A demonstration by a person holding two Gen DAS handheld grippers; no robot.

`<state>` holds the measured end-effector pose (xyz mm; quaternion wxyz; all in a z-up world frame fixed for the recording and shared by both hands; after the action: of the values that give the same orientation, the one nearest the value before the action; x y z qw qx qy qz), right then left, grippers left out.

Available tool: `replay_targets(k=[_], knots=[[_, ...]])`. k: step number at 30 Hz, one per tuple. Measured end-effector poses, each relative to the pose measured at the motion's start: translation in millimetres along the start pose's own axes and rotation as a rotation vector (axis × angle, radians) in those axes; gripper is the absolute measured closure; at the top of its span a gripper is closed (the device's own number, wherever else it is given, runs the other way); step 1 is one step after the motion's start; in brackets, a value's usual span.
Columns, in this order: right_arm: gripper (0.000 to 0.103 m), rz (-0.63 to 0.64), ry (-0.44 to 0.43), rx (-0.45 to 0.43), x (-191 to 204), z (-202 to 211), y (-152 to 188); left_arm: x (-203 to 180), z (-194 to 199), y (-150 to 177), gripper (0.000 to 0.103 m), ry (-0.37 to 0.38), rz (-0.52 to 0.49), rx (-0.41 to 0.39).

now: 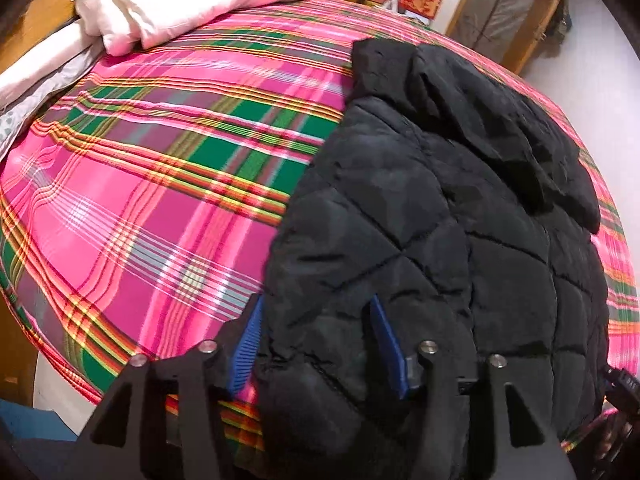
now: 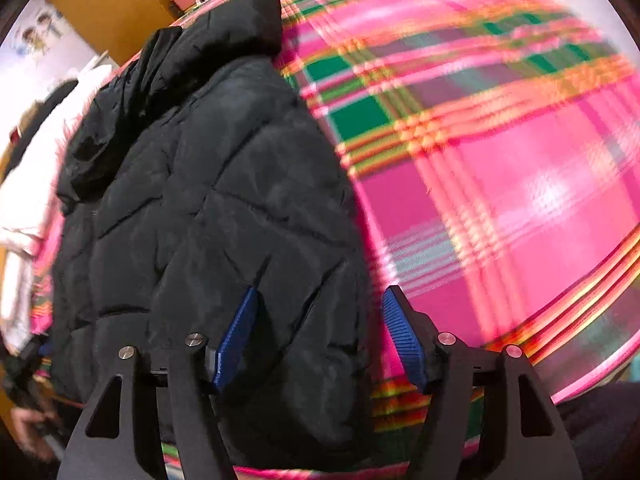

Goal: Fold large clothes

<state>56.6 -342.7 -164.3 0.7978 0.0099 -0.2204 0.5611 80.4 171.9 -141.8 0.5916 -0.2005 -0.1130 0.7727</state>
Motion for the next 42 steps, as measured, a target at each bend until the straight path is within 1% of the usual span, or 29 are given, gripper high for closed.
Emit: replay_targets(k=[2, 5, 9, 10, 11, 12, 13, 14, 15, 16, 17, 21, 25, 29, 32, 36, 39, 42], knots=[[0.038, -0.004, -0.011, 0.023, 1.4, -2.0, 3.9, -2.8, -2.1, 2.3, 0.041, -0.004, -0.015, 0.013], [0.038, 0.007, -0.008, 0.042, 5.3, -1.9, 8.1, -7.0, -8.5, 8.1, 0.038, -0.029, -0.034, 0.056], [0.038, 0.024, 0.014, 0.056, 9.2, -4.3, 6.8, -8.9, -14.8, 11.8, 0.036, -0.052, -0.062, 0.077], [0.042, 0.029, 0.016, 0.060, 10.6, -4.3, 6.9, -8.2, -16.2, 11.6, 0.036, -0.050, -0.058, 0.084], [0.055, 0.034, 0.011, 0.062, 12.5, -3.8, 7.2, -7.5, -17.3, 11.0, 0.038, -0.049, -0.056, 0.089], [0.064, 0.040, 0.014, 0.058, 15.2, -3.0, 7.1, -8.0, -17.6, 10.5, 0.042, -0.045, -0.060, 0.093], [0.069, 0.049, 0.014, 0.053, 17.7, -0.4, 7.5, -9.5, -16.9, 10.0, 0.052, -0.038, -0.066, 0.095], [0.080, 0.055, 0.005, 0.046, 21.0, 3.8, 7.5, -11.4, -14.8, 9.6, 0.064, -0.040, -0.076, 0.090], [0.086, 0.057, -0.006, 0.039, 25.2, 8.9, 7.0, -13.1, -10.8, 9.3, 0.071, -0.043, -0.086, 0.080], [0.087, 0.060, -0.016, 0.029, 27.3, 14.0, 7.0, -14.2, -5.3, 8.7, 0.079, -0.033, -0.088, 0.068], [0.090, 0.058, -0.037, 0.017, 29.9, 21.6, 7.0, -14.6, 1.0, 7.9, 0.083, -0.016, -0.082, 0.053], [0.092, 0.062, -0.156, -0.045, 38.0, 61.7, 2.6, -13.1, 37.6, 1.2, 0.086, 0.066, -0.054, -0.029], [0.093, 0.085, -0.221, -0.085, 47.3, 94.6, 4.4, -16.9, 81.2, -6.6, 0.087, 0.130, -0.075, -0.114], [0.093, 0.083, -0.264, -0.102, 46.5, 117.5, 12.9, -14.9, 116.3, -9.2, 0.088, 0.199, -0.064, -0.169], [0.093, 0.060, -0.303, -0.110, 38.7, 128.0, 20.1, -7.2, 132.1, -6.7, 0.088, 0.239, -0.035, -0.181], [0.093, 0.047, -0.341, -0.128, 36.0, 140.2, 20.0, 1.0, 141.5, -2.6, 0.088, 0.273, 0.012, -0.186], [0.093, 0.029, -0.376, -0.143, 36.7, 145.6, 13.8, 3.9, 144.3, -6.7, 0.088, 0.299, 0.042, -0.192], [0.093, 0.008, -0.423, -0.157, 37.0, 147.6, -1.7, 2.1, 144.9, -16.8, 0.088, 0.322, 0.063, -0.200]])
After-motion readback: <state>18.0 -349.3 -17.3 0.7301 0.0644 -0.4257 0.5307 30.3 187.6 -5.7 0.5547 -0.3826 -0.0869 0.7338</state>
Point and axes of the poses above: each gripper's, at about its wrist camera, not at the fingertips, and z roughly against the way its jaws point, x to its left, y to its underside, the point moved 2 cm from there along -z, roughly the way its jaws point, and after that the axes turned 3 degrees about x, right-handed, at the moved point
